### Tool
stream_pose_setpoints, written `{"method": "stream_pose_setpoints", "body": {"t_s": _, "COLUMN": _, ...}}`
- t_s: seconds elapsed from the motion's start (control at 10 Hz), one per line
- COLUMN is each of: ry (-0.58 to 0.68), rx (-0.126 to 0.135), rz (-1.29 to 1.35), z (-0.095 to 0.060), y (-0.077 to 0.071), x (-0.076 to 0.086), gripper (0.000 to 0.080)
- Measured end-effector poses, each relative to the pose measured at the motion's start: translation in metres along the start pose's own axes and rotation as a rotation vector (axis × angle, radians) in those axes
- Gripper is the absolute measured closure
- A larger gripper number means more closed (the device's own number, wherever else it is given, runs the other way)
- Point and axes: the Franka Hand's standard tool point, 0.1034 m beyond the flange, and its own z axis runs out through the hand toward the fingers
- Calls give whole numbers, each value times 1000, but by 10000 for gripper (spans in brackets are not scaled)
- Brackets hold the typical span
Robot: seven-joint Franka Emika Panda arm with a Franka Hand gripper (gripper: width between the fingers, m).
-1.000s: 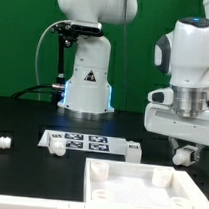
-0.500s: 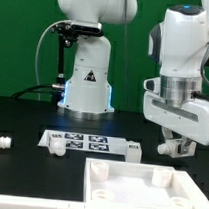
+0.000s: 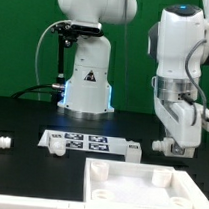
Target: Assemble square table
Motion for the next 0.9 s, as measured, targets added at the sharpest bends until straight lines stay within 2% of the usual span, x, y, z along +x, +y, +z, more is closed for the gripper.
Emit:
{"method": "stream_pose_setpoints", "body": {"t_s": 0.1, "ry": 6, "rx": 16, "rz": 104, "z": 1, "y": 1, "x": -2, "gripper": 515}}
{"method": "stream_pose_setpoints", "body": {"t_s": 0.2, "ry": 7, "rx": 58, "rz": 154, "z": 2, "y": 1, "x": -4, "gripper": 515}}
{"method": "stream_pose_setpoints", "body": {"t_s": 0.3, "ry": 0, "rx": 38, "rz": 177, "z": 3, "y": 5, "x": -5, "gripper": 515}}
{"method": "stream_pose_setpoints", "body": {"t_s": 0.6, "ry": -19, "rx": 30, "rz": 363, "z": 4, "y": 6, "x": -6, "gripper": 515}}
{"method": "stream_pose_setpoints", "body": {"t_s": 0.8, "ry": -20, "rx": -36, "rz": 485, "z": 3, "y": 5, "x": 9, "gripper": 515}}
{"method": "stream_pose_setpoints", "body": {"t_s": 0.9, "ry": -16, "rx": -51, "rz": 495, "z": 4, "y": 4, "x": 15, "gripper": 515}}
